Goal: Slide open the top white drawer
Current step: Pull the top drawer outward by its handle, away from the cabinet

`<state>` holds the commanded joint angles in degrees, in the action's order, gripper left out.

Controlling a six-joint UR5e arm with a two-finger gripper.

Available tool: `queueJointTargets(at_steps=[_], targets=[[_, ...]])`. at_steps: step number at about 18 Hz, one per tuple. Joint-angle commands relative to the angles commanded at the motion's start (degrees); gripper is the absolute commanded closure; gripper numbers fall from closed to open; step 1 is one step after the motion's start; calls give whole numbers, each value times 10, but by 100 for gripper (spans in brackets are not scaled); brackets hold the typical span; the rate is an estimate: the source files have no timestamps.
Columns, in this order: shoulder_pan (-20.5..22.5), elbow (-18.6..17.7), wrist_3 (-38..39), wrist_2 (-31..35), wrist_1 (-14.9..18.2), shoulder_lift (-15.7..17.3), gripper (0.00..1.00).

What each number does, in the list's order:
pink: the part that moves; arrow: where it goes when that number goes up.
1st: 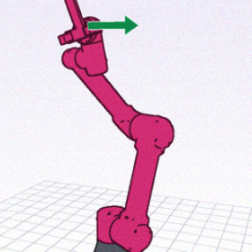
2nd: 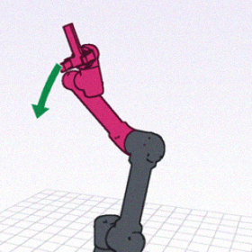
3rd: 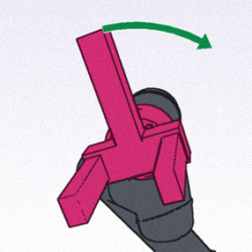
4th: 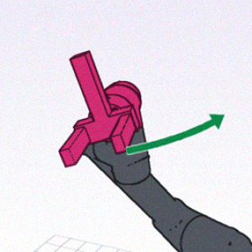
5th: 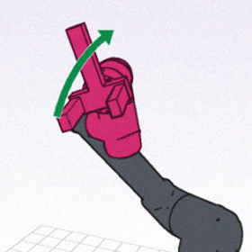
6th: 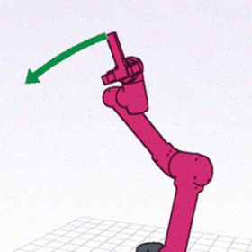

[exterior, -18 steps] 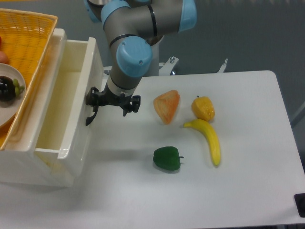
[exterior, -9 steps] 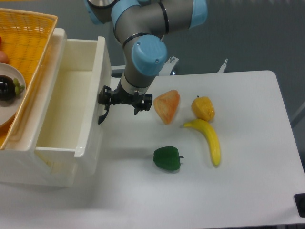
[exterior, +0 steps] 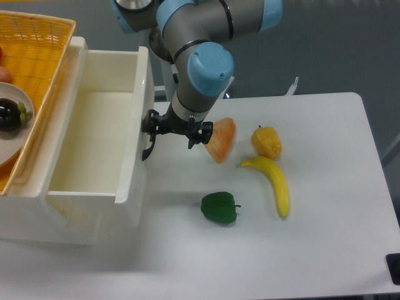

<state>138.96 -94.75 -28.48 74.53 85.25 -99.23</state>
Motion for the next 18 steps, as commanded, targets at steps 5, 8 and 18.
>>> queueJointTargets(at_steps=[5,8,18], targets=[[10,0,-12,4,1,-1,0],[13,0,-13,4,1,-2,0],[33,7,-45,4,25,-2,0]])
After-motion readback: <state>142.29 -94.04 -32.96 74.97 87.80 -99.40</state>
